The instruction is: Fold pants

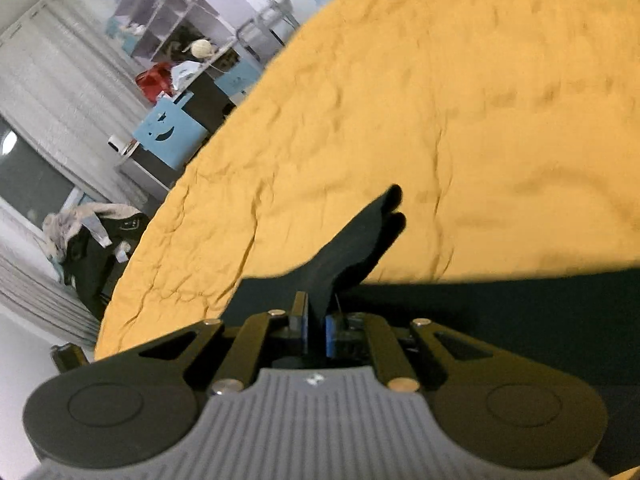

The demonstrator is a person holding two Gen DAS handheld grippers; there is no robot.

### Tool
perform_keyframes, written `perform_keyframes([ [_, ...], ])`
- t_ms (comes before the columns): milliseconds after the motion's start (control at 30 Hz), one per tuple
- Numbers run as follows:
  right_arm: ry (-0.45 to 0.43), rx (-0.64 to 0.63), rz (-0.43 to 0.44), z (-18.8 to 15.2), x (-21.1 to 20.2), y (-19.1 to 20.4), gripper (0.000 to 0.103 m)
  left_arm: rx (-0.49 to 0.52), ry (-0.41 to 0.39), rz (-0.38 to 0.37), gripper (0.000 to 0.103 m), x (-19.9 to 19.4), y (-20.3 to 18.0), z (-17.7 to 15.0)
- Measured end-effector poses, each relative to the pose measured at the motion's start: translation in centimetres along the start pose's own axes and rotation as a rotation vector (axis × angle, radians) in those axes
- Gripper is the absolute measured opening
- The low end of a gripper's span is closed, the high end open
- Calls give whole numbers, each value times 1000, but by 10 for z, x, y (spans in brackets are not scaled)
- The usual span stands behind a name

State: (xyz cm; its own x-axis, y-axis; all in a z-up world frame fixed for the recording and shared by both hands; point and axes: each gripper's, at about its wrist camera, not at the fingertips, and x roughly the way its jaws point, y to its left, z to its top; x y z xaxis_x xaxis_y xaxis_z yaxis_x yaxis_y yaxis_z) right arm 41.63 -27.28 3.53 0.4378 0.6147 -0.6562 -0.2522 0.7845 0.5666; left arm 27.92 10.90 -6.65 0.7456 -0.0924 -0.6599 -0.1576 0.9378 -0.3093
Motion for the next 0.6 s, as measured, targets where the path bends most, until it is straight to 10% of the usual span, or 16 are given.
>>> perform_keyframes([
  [267,-19,46,-150,9,-81,-78,2,72,53,-68,15,20,-31,-9],
  [600,52,221,-286,-42,-42,-189,2,180,144,-58,15,51,-59,-26],
])
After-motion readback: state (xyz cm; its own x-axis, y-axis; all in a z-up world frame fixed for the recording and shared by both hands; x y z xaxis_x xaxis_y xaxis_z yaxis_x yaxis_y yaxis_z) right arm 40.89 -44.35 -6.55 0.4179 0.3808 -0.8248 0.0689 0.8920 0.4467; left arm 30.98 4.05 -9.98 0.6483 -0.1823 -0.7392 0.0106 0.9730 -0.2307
